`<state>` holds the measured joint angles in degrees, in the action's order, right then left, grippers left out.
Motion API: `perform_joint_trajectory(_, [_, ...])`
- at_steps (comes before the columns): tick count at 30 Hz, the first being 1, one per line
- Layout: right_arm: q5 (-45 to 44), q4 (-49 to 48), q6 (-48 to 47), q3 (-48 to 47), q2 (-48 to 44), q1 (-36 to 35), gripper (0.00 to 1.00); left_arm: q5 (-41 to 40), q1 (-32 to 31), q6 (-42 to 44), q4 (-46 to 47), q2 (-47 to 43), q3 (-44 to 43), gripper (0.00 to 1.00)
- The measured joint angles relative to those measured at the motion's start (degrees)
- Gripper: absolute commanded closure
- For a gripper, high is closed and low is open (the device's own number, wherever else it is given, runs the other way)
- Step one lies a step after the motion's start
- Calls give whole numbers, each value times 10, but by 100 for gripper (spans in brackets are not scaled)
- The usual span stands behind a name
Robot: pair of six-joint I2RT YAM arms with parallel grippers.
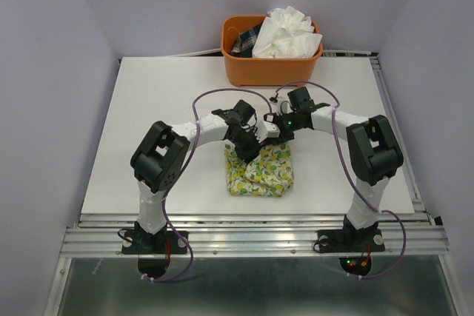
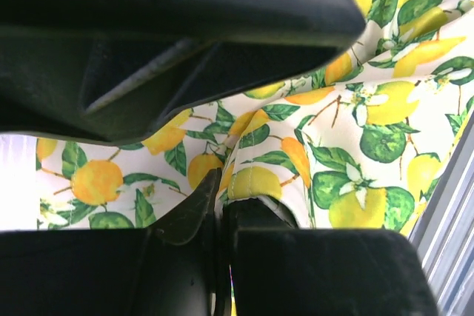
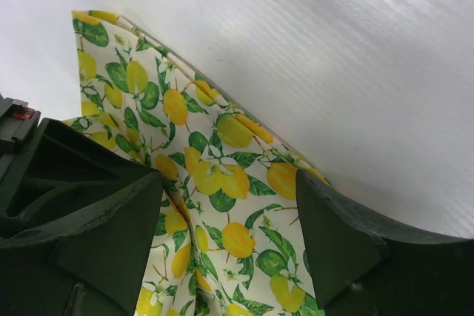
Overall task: Fold and stack the skirts
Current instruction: Fold the skirt
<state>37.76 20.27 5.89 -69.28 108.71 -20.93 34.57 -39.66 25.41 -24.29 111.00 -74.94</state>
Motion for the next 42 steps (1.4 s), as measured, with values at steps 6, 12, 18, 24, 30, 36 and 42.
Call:
perform_joint_trajectory(6, [-40,12,-3,-5,-11,3,43,12,3,-8,-2,5,-6,100])
perform_joint_trajectory(12, [-50,14,-9,-19,-13,13,40,7,16,-28,-40,7,-19,100])
perform_joint_trajectory(18, [-63,39,-44,-19,-81,38,39,35,27,-57,-69,86,-92,100])
perform_joint_trajectory(24, [-15,104,-136,-17,-216,53,35,102,47,-95,-123,147,-159,100])
perform_joint_trajectory(30, [-33,124,-176,38,-288,-24,28,148,64,-116,-150,179,-185,100])
perform_joint_trajectory(36, [-140,114,-184,93,-284,-205,22,170,72,-125,-164,195,-198,99])
perform_joint_trajectory(42, [-242,78,-180,116,-256,-265,23,178,75,-126,-174,203,-207,99])
